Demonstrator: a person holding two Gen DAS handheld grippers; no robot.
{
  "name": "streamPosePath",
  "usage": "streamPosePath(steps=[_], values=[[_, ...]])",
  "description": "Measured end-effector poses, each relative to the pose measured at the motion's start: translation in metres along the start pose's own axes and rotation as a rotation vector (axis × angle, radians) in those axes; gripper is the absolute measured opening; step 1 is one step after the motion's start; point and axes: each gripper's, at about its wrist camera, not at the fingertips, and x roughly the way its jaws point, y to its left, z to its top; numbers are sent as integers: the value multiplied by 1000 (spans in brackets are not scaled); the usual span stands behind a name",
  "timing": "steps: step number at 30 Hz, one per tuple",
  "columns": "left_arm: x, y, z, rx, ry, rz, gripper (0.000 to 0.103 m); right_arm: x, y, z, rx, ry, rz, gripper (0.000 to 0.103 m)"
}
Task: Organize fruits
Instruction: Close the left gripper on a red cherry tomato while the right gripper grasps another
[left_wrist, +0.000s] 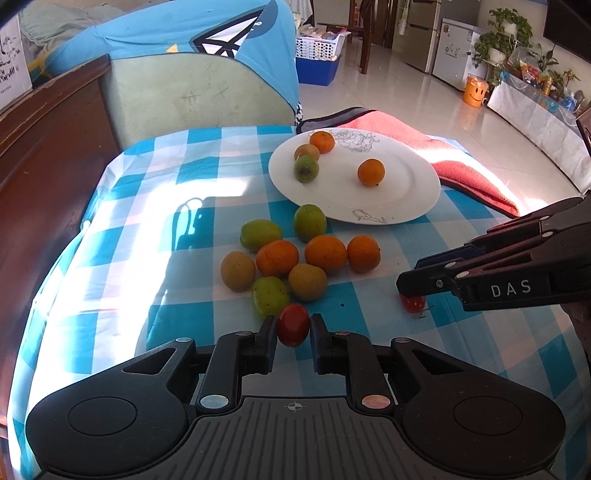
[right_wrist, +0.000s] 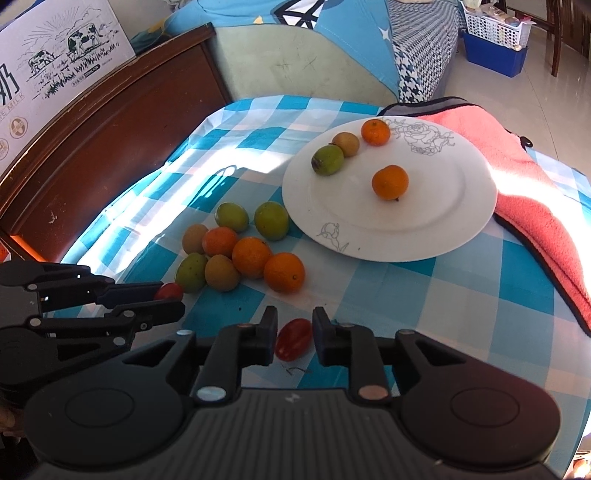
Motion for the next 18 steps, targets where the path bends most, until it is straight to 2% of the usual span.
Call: streamPosePath(steps=[4,11,13,18], values=[[0,-2,0,7,-2,4,16,1,6,-3,-35,9,-8,29],[1,-1,2,5,-4,20,16,10,9,-8,-65,39,-53,29],[1,-1,3,1,-7,24,16,10,11,-9,-89,31,-68,26],[0,0,9,-14,-27,26,16,9,10,-7,-87,23,-66,25]])
